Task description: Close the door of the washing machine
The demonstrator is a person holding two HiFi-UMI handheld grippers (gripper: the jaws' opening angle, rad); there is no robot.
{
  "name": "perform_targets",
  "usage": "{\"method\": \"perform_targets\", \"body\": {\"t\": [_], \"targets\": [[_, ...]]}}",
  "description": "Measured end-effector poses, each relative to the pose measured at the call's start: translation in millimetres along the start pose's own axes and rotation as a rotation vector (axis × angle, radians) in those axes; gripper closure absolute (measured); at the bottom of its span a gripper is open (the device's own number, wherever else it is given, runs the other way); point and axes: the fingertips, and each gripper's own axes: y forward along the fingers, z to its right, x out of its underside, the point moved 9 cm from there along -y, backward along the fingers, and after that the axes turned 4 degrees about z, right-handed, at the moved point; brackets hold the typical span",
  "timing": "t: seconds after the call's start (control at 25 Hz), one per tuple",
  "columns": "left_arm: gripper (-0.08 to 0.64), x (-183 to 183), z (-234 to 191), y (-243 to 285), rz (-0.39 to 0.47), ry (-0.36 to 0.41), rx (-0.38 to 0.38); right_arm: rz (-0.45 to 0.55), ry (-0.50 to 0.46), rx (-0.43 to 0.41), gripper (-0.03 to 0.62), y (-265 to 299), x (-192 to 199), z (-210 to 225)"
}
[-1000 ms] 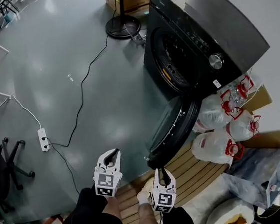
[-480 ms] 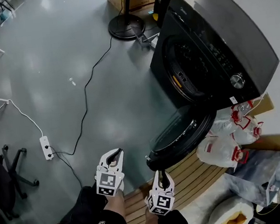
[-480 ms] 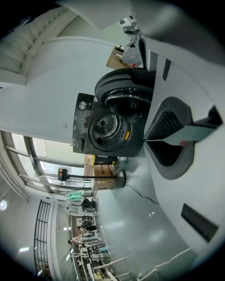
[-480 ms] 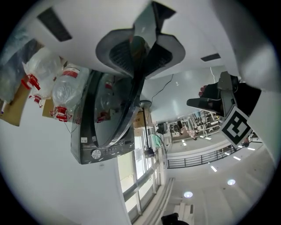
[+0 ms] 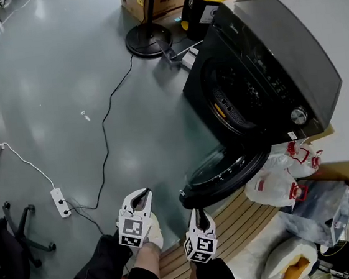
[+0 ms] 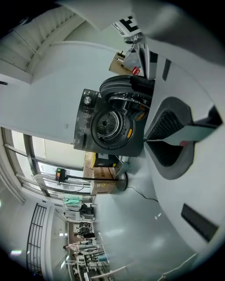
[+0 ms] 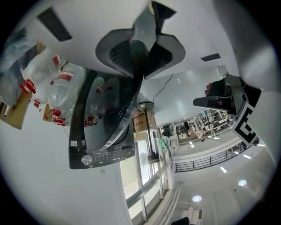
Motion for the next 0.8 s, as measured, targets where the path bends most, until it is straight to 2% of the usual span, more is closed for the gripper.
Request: {"method": "perform_targets", "body": {"t": [0.24,0.56,0.8], "targets": [[0.528,-20,-32,3,0.008,-0.019,-0.018,-0.030,0.000,-0.016,0.505,34,-23,-23],[0.528,-39,-56,11,0.008,-0.016,-0.020,-0.032,-0.046,-0.039,0.509,63,-46,-47],[0.529,-52,-62,33,-0.003,0.007,0.010,-0.041,-0.038,-0.051,0.512,86,-62,-58]]}}
